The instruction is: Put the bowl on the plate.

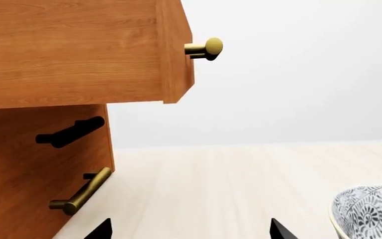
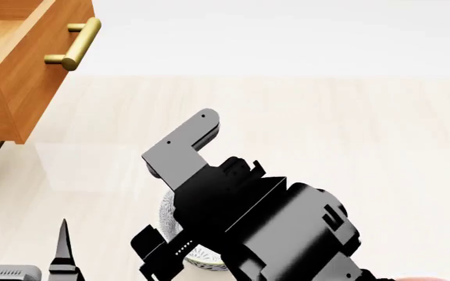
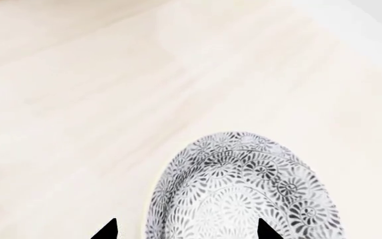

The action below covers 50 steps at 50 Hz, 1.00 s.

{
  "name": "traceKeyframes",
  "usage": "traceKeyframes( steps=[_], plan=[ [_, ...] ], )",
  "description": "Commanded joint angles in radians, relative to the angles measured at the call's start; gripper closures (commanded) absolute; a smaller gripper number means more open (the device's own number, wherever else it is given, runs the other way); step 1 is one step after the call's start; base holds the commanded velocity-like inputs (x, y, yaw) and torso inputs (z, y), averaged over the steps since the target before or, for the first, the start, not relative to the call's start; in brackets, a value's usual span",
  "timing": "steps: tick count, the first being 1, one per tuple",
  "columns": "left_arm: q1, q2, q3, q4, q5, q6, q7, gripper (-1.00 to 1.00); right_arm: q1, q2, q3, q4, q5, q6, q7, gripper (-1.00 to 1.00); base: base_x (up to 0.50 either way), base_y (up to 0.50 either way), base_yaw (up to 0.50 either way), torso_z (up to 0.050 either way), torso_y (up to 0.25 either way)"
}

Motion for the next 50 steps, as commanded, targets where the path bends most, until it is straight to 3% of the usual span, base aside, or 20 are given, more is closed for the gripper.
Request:
traceKeyframes(
  steps=[1, 50],
  plan=[
    [0.002, -0.007, 0.002, 0.011, -0.005, -0.005, -0.005, -1.0, 0.014, -0.024, -0.039, 0.128, -0.035, -0.081, -0.043, -1.0, 0.0, 0.0, 0.0, 0.0, 0.0],
    [-0.003, -0.014, 0.02, -0.008, -0.015, 0.011, -0.021, -1.0, -0.026, -0.096, -0.146, 0.345, -0.086, -0.243, -0.114, -1.0, 0.0, 0.0, 0.0, 0.0, 0.0]
  ],
)
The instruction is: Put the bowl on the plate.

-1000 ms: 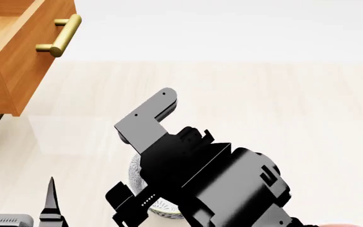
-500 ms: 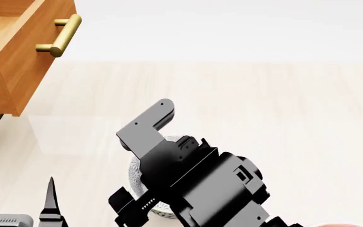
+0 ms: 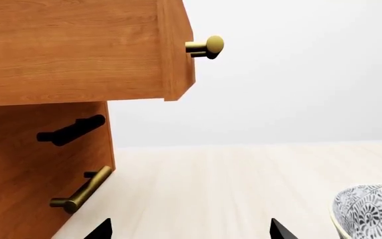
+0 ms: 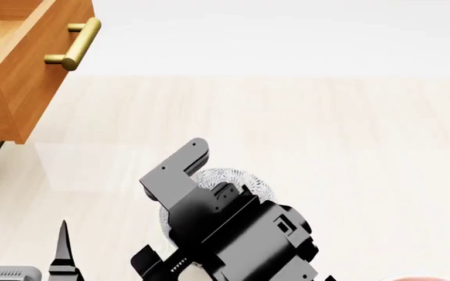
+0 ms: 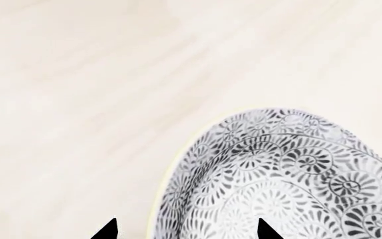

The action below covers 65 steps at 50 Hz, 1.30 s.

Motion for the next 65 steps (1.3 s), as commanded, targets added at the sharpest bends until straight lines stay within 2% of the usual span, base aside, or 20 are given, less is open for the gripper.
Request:
traceKeyframes(
  steps=[1, 56, 57, 65],
  plan=[
    [-0.002, -0.004, 0.004, 0.006, -0.004, -0.007, -0.005, -1.0, -0.01, -0.009, -0.01, 0.041, -0.005, -0.036, -0.012, -1.0, 0.0, 0.0, 0.0, 0.0, 0.0],
    [-0.003, -0.02, 0.018, 0.006, -0.009, 0.001, -0.026, -1.0, -0.019, -0.059, -0.079, 0.236, -0.04, -0.169, -0.059, -1.0, 0.0, 0.0, 0.0, 0.0, 0.0],
    [-0.003, -0.021, 0.018, 0.013, -0.01, -0.006, -0.027, -1.0, -0.02, -0.058, -0.081, 0.235, -0.043, -0.17, -0.054, 1.0, 0.0, 0.0, 0.0, 0.0, 0.0],
    [-0.001, -0.023, 0.021, 0.016, -0.01, -0.006, -0.031, -1.0, -0.023, -0.04, -0.079, 0.183, -0.029, -0.142, -0.038, 1.0, 0.0, 0.0, 0.0, 0.0, 0.0]
  ],
)
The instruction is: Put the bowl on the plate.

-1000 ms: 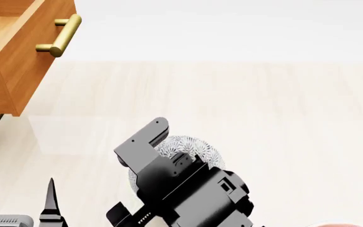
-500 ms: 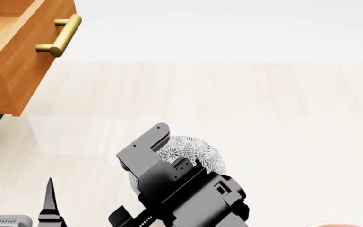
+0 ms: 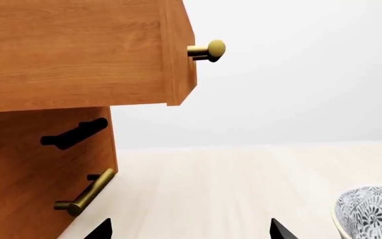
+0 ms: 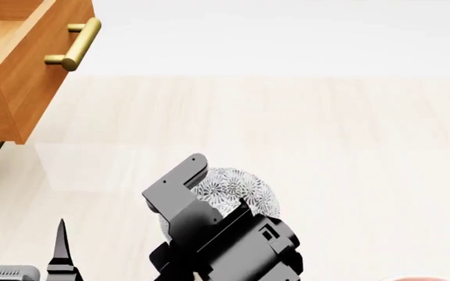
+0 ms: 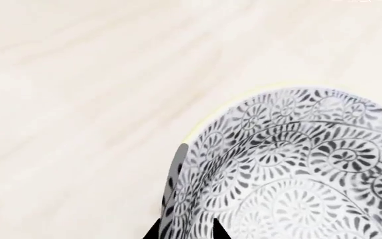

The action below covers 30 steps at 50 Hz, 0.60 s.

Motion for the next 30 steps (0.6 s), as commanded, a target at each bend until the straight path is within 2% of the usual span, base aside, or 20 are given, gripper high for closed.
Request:
traceKeyframes(
  steps=[1, 10, 18, 24, 30],
  plan=[
    [0.0, -0.002, 0.004, 0.002, 0.0, 0.0, -0.005, -1.0, -0.012, 0.021, -0.008, -0.038, 0.001, 0.022, 0.016, 1.0, 0.0, 0.0, 0.0, 0.0, 0.0],
    [0.003, -0.005, 0.006, 0.006, -0.003, -0.001, -0.008, -1.0, -0.014, 0.058, 0.015, -0.115, 0.027, 0.059, 0.044, 1.0, 0.0, 0.0, 0.0, 0.0, 0.0],
    [0.005, -0.009, 0.006, 0.018, -0.008, -0.006, -0.012, -1.0, -0.018, 0.138, 0.037, -0.271, 0.04, 0.101, 0.105, 1.0, 0.0, 0.0, 0.0, 0.0, 0.0],
    [0.007, -0.008, 0.006, -0.004, -0.007, 0.016, -0.009, -1.0, 0.013, 0.216, 0.041, -0.452, 0.05, 0.196, 0.168, 1.0, 0.0, 0.0, 0.0, 0.0, 0.0],
    [0.008, -0.013, 0.005, 0.016, -0.012, 0.002, -0.014, -1.0, 0.054, 0.257, 0.075, -0.542, 0.081, 0.279, 0.198, 1.0, 0.0, 0.0, 0.0, 0.0, 0.0]
  ],
)
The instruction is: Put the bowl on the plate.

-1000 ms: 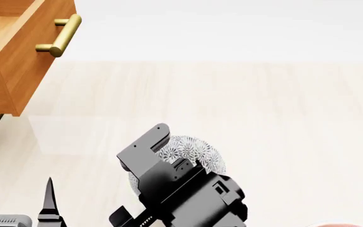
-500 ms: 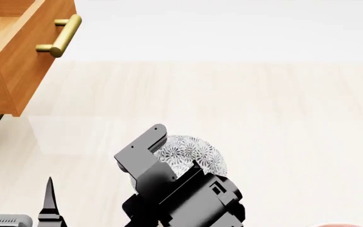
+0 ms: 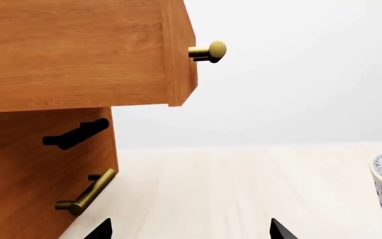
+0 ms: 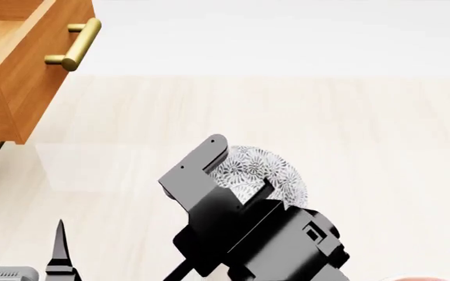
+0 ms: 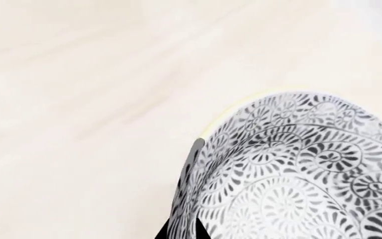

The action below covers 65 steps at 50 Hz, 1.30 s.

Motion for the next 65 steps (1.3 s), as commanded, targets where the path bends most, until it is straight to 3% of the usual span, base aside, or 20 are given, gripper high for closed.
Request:
traceKeyframes(
  steps=[1, 10, 25, 37, 65],
  plan=[
    [0.002, -0.004, 0.0, 0.005, -0.004, 0.002, -0.003, -1.0, 0.054, 0.093, 0.04, -0.202, 0.02, 0.126, 0.078, 1.0, 0.0, 0.0, 0.0, 0.0, 0.0],
    [0.0, -0.006, 0.004, 0.009, -0.006, -0.002, -0.005, -1.0, 0.105, 0.15, 0.045, -0.33, 0.045, 0.261, 0.127, 1.0, 0.0, 0.0, 0.0, 0.0, 0.0],
    [-0.008, -0.006, 0.012, 0.005, -0.01, -0.001, -0.005, -1.0, 0.12, 0.26, 0.222, -0.522, 0.2, 0.484, 0.254, 1.0, 0.0, 0.0, 0.0, 0.0, 0.0],
    [-0.013, -0.012, 0.015, 0.013, -0.01, -0.012, -0.01, -1.0, 0.098, 0.391, 0.318, -0.562, 0.511, 0.476, 0.493, 1.0, 0.0, 0.0, 0.0, 0.0, 0.0],
    [-0.008, -0.021, 0.014, 0.017, -0.016, -0.008, -0.022, -1.0, -0.091, 0.654, 0.475, -0.649, 0.833, 0.388, 0.738, 1.0, 0.0, 0.0, 0.0, 0.0, 0.001]
  ],
)
